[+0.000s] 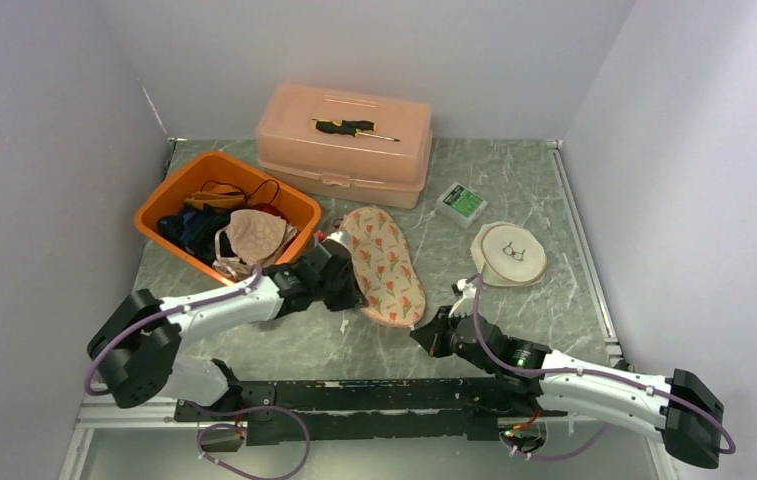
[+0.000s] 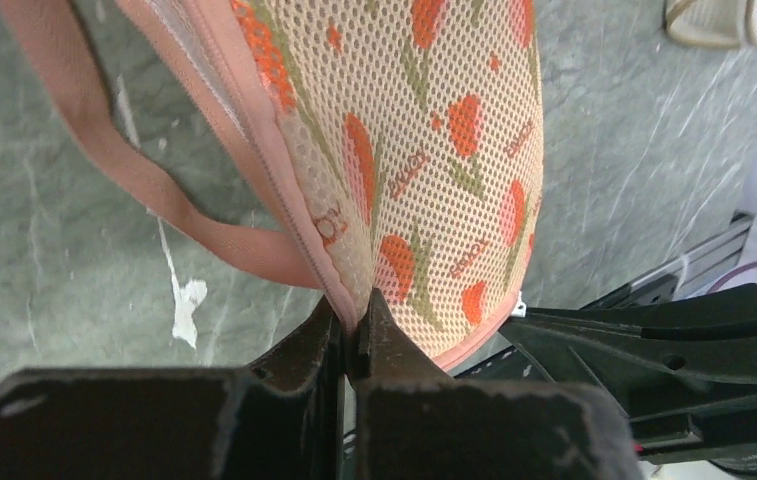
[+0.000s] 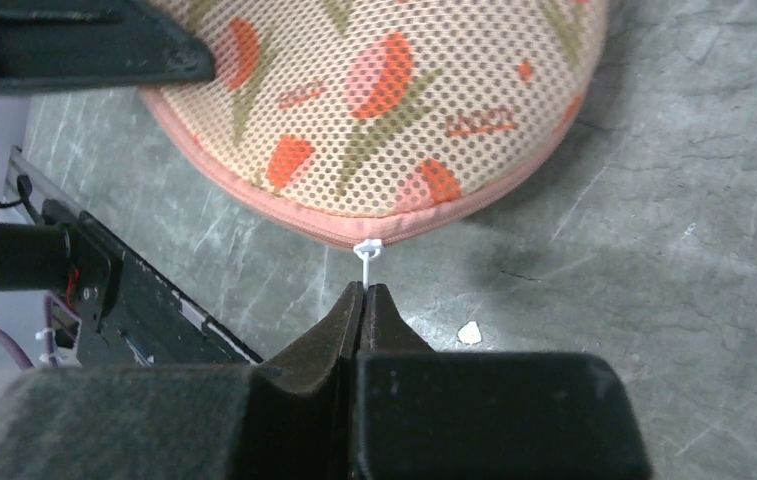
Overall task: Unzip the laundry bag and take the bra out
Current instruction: Unzip the laundry bag at the center of the board.
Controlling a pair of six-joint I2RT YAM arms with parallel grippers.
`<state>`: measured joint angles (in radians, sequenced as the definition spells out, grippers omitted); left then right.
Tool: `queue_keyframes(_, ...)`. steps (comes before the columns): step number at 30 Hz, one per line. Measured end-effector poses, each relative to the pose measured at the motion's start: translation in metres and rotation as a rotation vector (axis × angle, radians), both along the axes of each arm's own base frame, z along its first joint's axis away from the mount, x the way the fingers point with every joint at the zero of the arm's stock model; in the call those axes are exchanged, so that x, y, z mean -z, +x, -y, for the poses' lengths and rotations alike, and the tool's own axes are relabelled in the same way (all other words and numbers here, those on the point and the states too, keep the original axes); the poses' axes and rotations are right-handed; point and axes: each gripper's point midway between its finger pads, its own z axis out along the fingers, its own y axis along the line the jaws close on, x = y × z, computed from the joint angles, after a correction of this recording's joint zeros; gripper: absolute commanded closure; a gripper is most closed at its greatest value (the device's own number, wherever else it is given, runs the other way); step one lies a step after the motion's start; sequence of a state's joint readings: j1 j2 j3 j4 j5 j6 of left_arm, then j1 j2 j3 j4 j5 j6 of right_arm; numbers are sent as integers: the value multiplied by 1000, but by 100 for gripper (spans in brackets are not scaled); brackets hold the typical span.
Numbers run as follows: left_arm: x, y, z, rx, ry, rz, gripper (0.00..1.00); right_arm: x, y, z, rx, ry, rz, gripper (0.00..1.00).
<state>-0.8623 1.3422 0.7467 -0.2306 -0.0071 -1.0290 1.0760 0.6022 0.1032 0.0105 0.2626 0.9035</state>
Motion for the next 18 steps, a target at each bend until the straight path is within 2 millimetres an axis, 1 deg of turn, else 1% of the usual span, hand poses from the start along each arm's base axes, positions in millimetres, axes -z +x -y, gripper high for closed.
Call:
queue_keyframes(2,3,3,4,68,17,2,95,0,-2,-2,-28,-7,13,100)
queue_keyframes(4,11,8,12,133,35,-9,94,1,-5,-4,-57,-19,19,100)
queue_keyframes(5,16,10,15,156,43,-16,91,2,-8,-6,-75,-22,24,100)
queue_keyframes(7,27,15,22,195,58,-27,68,3,-12,-9,-105,-23,29,100)
queue_keyframes(8,31,17,25,204,60,-29,51,3,-14,-10,-118,-24,30,100)
queue_keyframes(9,34,17,25,211,62,-28,38,4,-15,-11,-125,-24,31,100)
queue_keyframes(10,35,17,25,207,60,-30,29,4,-16,-12,-131,-24,31,100)
queue_keyframes(11,34,16,25,198,53,-30,25,4,-16,-13,-136,-25,33,100)
queue_keyframes(13,30,14,23,185,34,-24,20,4,-16,-15,-140,-23,35,100)
queue_keyframes(15,23,9,19,156,0,-22,18,3,-15,-16,-140,-19,39,100)
queue_keyframes(17,13,1,14,122,-39,-27,15,3,-14,-19,-139,-15,41,100)
queue_keyframes(18,9,-7,10,96,-66,-36,14,3,-14,-20,-139,-16,41,100)
